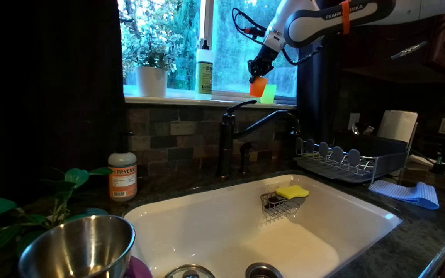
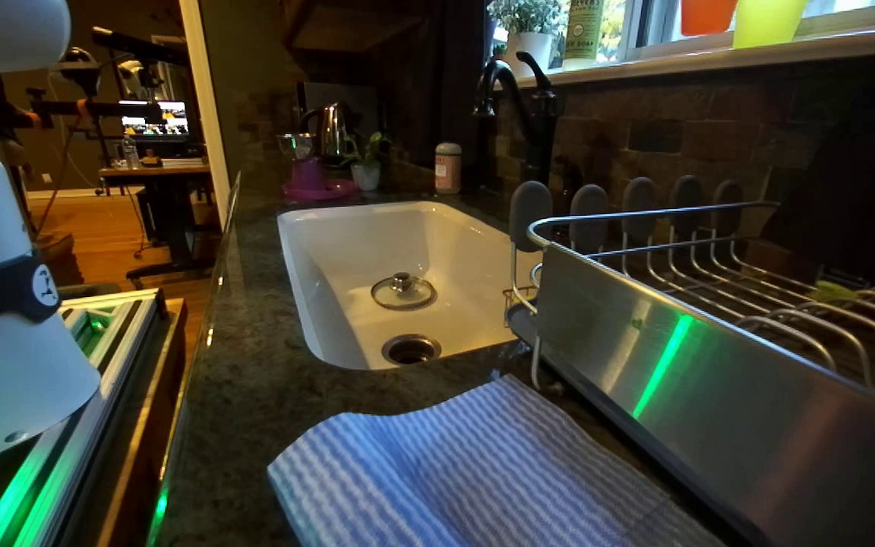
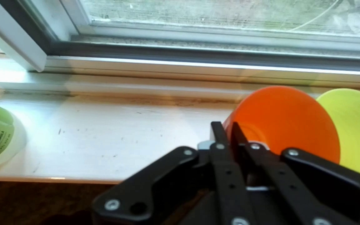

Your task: Put the orange cup on the window seal

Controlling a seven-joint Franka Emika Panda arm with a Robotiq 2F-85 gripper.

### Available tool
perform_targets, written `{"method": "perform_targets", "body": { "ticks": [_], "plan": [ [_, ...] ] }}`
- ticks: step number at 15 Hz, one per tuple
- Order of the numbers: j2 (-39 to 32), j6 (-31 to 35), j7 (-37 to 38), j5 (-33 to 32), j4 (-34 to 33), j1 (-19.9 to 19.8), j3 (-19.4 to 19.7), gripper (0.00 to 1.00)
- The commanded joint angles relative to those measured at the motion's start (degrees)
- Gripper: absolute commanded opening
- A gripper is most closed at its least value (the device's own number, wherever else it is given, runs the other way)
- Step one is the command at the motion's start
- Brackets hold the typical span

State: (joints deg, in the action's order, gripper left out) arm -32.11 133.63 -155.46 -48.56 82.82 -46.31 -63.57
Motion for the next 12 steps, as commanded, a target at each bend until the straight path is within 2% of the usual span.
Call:
{"method": "perform_targets", "body": {
  "ticks": [1, 5, 8, 9, 10, 12],
  "plan": [
    [-8.14, -6.62, -2.18, -7.15, -2.78, -5.03, -11.35, 0.02],
    [-15.01, -12.94, -2.17, -13.01, -2.79, -7.44, -20.76, 0.02],
    [-19.25, -17.08, -2.17, -16.49, -3.12, -7.15, -25.25, 0.02],
    [-19.67, -17.87, -2.18, -16.58, -3.68, -6.78, -25.66, 0.02],
    [-10.52, -11.04, -1.94, -6.98, -1.72, -6.78, -16.96, 0.07],
    [-11.95, -11.70, -1.90, -7.58, -2.02, -6.89, -18.21, 0.07]
  ]
}}
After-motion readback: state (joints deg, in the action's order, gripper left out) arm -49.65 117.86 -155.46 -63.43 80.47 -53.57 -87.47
